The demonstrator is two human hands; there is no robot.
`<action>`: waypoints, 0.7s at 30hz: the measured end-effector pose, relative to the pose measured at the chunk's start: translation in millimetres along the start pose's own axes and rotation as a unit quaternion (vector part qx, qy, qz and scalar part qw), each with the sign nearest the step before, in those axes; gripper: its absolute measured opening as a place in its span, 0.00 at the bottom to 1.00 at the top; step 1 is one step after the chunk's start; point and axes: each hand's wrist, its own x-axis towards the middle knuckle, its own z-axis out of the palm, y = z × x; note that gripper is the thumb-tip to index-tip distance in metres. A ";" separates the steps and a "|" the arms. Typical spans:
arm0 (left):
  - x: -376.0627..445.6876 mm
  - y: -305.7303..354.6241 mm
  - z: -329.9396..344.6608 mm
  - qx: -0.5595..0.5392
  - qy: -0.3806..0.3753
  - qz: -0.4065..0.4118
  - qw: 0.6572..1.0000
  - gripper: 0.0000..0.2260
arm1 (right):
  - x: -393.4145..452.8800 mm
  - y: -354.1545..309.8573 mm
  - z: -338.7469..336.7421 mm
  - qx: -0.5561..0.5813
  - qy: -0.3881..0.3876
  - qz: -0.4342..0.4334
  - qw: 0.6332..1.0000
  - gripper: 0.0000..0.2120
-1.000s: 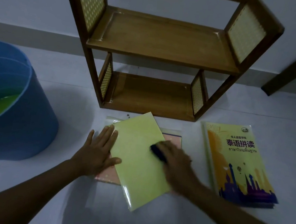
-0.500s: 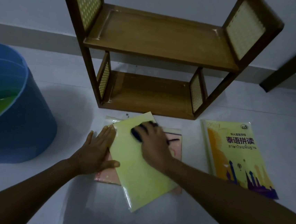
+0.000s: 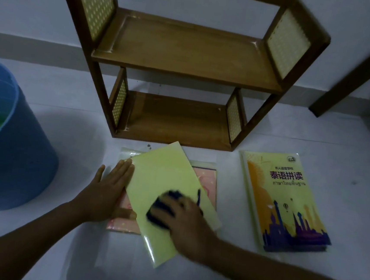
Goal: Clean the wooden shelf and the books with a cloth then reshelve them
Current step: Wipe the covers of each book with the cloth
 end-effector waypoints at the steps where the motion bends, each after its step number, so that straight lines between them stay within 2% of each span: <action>1: 3.2 2.4 -1.8 -0.001 -0.001 0.003 1.000 0.57 | -23.0 -7.0 3.3 0.016 -0.013 -0.029 0.999 0.24; 3: 6.5 10.4 -2.1 -0.007 -0.009 0.004 1.000 0.58 | -50.3 -2.3 -9.0 0.038 0.008 -0.057 0.998 0.25; 4: 6.8 13.2 -1.9 -0.008 -0.017 -0.001 1.000 0.58 | -55.0 8.1 -15.2 0.034 0.038 -0.041 0.998 0.26; 6: -1.5 14.7 -1.5 0.006 -0.034 -0.006 0.999 0.60 | -55.7 36.8 -25.6 0.021 0.103 0.045 0.993 0.26; 7: -9.1 14.2 -2.5 0.023 -0.029 0.005 0.999 0.60 | -51.6 54.1 -30.1 0.020 0.117 0.119 0.986 0.25; 9: -24.4 22.1 -2.2 0.064 -0.014 0.062 0.996 0.59 | -46.6 82.7 -37.2 0.019 0.091 0.249 0.964 0.24; 10: -30.1 31.8 1.0 0.073 -0.014 0.097 0.992 0.57 | -45.7 91.2 -38.6 0.015 0.081 0.275 0.958 0.23; 12: -31.4 60.6 12.3 0.073 -0.003 0.160 0.984 0.52 | -47.8 98.2 -38.1 0.016 0.055 0.287 0.956 0.24; 16: -20.4 93.5 27.1 0.126 0.008 0.229 0.965 0.34 | -57.3 103.0 -35.9 0.057 -0.029 0.302 0.951 0.30; 19: -25.8 87.7 22.1 0.109 0.119 0.304 0.939 0.19 | -57.2 116.4 -67.3 0.219 -0.106 0.295 0.924 0.28; 21: -23.6 89.4 -2.5 0.013 0.193 0.285 0.939 0.17 | -55.5 122.1 -91.8 0.262 -0.084 0.286 0.918 0.31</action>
